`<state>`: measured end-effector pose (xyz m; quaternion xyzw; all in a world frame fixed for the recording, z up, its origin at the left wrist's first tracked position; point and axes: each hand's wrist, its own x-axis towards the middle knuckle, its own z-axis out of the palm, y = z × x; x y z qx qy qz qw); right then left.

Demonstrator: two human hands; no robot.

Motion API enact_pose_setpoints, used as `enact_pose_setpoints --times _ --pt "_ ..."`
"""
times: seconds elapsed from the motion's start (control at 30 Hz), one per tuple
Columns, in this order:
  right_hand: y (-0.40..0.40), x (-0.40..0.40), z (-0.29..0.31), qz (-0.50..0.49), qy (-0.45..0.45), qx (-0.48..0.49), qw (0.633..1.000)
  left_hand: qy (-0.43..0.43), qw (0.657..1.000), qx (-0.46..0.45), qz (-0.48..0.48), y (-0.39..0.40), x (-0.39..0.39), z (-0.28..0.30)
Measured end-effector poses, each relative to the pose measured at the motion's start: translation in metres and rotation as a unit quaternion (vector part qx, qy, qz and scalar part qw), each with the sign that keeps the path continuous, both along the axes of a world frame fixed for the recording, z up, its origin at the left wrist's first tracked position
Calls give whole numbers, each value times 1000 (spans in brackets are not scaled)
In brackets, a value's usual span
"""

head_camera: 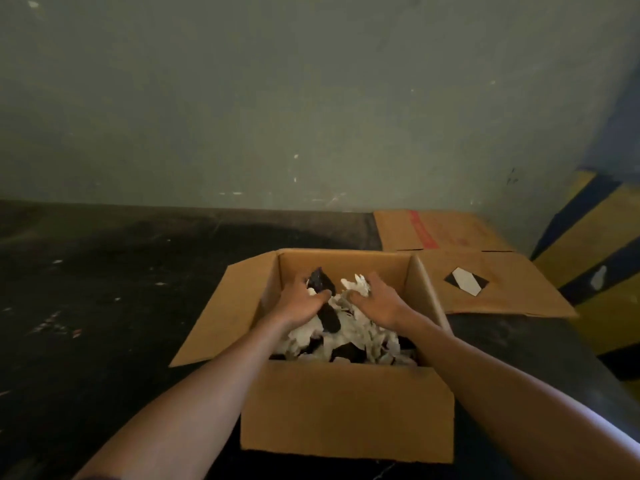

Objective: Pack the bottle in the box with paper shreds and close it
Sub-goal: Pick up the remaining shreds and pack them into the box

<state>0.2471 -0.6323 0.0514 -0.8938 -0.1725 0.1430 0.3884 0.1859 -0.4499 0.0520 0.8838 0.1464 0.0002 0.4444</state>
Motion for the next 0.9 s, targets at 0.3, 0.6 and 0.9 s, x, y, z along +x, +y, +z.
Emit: enact_pose_setpoints --times 0.3,0.6,0.9 --pt "-4 41 -24 21 61 24 998 148 979 -24 -135 14 11 -23" --pt "-2 34 -105 242 60 -412 876 253 900 203 -292 -9 11 -74" --pt "-16 24 -13 169 47 -321 931 110 918 308 -223 8 -4 -31"
